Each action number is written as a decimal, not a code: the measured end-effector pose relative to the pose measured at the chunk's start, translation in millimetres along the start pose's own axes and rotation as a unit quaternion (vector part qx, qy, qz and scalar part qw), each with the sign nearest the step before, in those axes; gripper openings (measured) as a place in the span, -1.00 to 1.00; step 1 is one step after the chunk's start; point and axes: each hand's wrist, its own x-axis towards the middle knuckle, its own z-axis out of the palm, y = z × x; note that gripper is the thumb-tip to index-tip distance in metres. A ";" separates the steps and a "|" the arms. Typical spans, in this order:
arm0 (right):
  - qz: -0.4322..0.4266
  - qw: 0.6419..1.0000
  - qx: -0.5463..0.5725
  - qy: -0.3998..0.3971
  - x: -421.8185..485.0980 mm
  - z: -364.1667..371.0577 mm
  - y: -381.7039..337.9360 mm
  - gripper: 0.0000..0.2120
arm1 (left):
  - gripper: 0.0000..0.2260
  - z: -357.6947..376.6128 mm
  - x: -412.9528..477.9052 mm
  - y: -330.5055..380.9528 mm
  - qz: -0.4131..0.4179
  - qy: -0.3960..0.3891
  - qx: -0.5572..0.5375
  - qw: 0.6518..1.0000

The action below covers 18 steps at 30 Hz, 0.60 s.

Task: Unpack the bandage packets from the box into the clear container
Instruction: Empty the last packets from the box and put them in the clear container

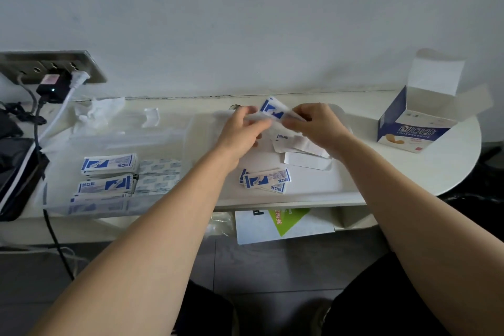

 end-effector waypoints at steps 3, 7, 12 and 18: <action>0.014 0.991 -0.028 -0.130 -11.0 -0.6 -2.4 -0.91 | -0.72 -6.4 -11.3 8.5 0.011 -0.080 -0.061 0.995; 0.025 0.988 -0.009 -0.150 -22.0 0.6 -2.4 -0.83 | -0.84 -16.8 -26.2 6.5 0.003 -0.096 0.036 0.995; 0.024 0.991 -0.044 -0.123 -33.0 3.1 -11.4 -0.87 | -0.86 -23.0 -37.7 7.8 -0.028 -0.107 0.009 0.994; 0.036 0.989 -0.061 -0.130 -45.0 3.1 -13.7 -0.82 | -0.86 -20.2 -54.7 7.2 -0.040 -0.119 0.042 0.991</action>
